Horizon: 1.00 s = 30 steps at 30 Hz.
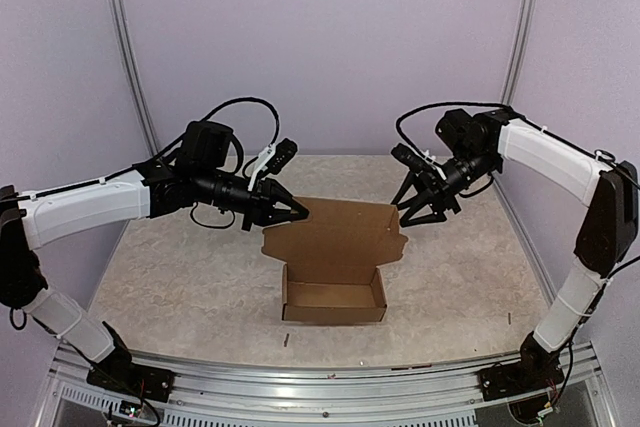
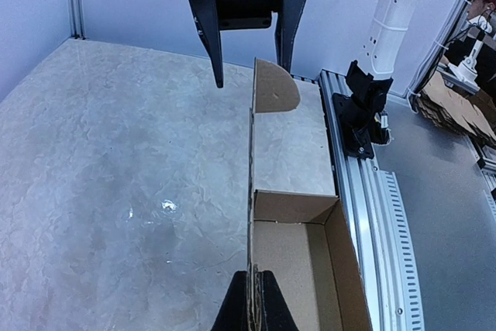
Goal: Fold the paper box
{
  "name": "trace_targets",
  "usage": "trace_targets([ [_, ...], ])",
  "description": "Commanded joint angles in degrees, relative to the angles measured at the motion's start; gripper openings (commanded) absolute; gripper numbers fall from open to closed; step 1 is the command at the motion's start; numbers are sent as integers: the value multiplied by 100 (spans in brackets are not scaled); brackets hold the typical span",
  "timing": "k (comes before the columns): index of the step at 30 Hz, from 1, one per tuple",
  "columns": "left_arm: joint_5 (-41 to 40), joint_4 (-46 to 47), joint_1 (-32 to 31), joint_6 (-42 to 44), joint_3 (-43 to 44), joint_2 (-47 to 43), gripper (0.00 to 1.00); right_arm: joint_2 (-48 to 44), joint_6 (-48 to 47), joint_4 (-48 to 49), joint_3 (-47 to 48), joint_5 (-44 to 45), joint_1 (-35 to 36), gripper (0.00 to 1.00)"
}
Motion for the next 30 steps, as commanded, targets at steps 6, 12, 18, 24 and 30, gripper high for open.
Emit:
trace_targets([
  [6,90,122,-62,-61,45,-19,0,92,375,242,22,-215,184,50],
  [12,132,122,-62,-62,-4,-51,0,126,709,621,-43,-253,228,45],
  [18,183,197,-62,-69,-21,-51,0,216,895,804,-85,-282,401,37],
  [24,238,242,-37,-109,-47,-47,0,283,933,824,-88,-276,519,19],
  [30,410,294,97,-204,-138,-46,0,250,1011,872,-103,-257,524,2],
])
